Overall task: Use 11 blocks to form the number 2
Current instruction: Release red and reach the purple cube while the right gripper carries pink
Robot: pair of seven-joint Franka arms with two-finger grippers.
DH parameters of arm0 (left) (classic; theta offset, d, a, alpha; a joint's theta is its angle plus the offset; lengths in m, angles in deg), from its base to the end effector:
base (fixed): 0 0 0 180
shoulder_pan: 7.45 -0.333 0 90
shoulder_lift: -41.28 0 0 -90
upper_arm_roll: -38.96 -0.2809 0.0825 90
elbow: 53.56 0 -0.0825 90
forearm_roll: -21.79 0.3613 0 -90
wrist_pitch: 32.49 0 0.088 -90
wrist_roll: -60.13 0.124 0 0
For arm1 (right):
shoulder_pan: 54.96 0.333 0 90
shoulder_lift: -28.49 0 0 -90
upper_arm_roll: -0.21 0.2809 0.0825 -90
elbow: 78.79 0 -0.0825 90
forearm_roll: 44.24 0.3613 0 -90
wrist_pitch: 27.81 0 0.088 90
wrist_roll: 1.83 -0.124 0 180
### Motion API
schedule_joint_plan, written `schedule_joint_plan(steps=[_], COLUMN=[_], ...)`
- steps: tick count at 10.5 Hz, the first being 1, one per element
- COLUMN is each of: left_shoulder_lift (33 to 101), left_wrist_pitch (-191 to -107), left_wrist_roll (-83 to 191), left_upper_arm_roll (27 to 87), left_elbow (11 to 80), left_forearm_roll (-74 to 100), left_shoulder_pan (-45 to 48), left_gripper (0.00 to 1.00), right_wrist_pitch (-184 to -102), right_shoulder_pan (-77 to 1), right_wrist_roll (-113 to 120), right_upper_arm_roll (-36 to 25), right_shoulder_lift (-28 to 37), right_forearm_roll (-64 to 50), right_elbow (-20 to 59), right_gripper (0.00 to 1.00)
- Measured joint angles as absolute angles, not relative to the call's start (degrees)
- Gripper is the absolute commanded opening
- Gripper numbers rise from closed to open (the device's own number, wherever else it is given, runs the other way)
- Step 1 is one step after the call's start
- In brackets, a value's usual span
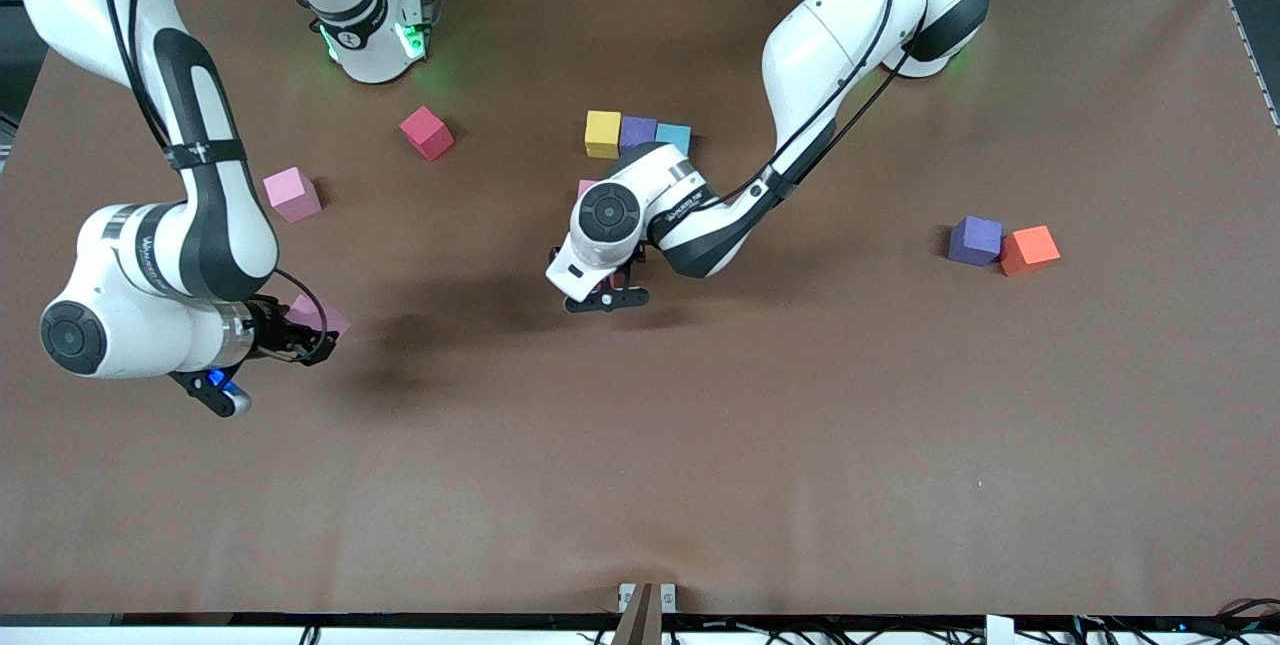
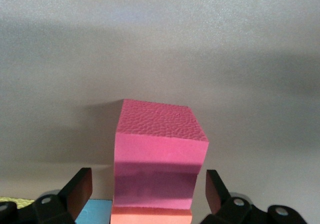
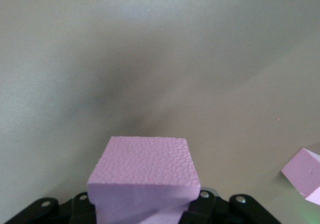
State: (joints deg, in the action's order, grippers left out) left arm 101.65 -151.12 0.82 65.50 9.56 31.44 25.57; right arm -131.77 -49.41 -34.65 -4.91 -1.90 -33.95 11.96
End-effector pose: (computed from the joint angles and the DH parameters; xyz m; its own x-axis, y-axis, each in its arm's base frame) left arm 0.4534 -0.5593 0.1826 0.9695 0.1106 -0.2186 0.1395 -0.9827 0.1216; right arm 0.6131 0.0272 0.2746 0.7631 -0.5690 -0.3065 -0.5785 -0.8128 0.0686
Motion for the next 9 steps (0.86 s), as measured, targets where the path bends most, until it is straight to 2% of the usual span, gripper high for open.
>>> schedule_joint_plan(steps=[4, 9], left_shoulder_lift=[100.87, 93.27], left_wrist_pitch=[-151.13, -145.64], left_wrist_roll=[0.82, -2.01], left_upper_arm_roll=[65.64, 65.44], left_elbow=[8.75, 7.72], left_forearm_roll=[31.43, 31.38], left_shoulder_pan=[25.63, 23.31], left_gripper=[1.0, 1.0], right_wrist_pitch=[-131.77, -131.92], right_shoulder_pan=[-49.4, -48.93], right_wrist_roll=[-34.65, -36.13], right_upper_arm_roll=[-4.91, -4.67], right_shoulder_lift=[-1.9, -1.85], right_forearm_roll=[-33.95, -33.85], right_elbow=[11.96, 11.92], right_gripper=[0.0, 0.0])
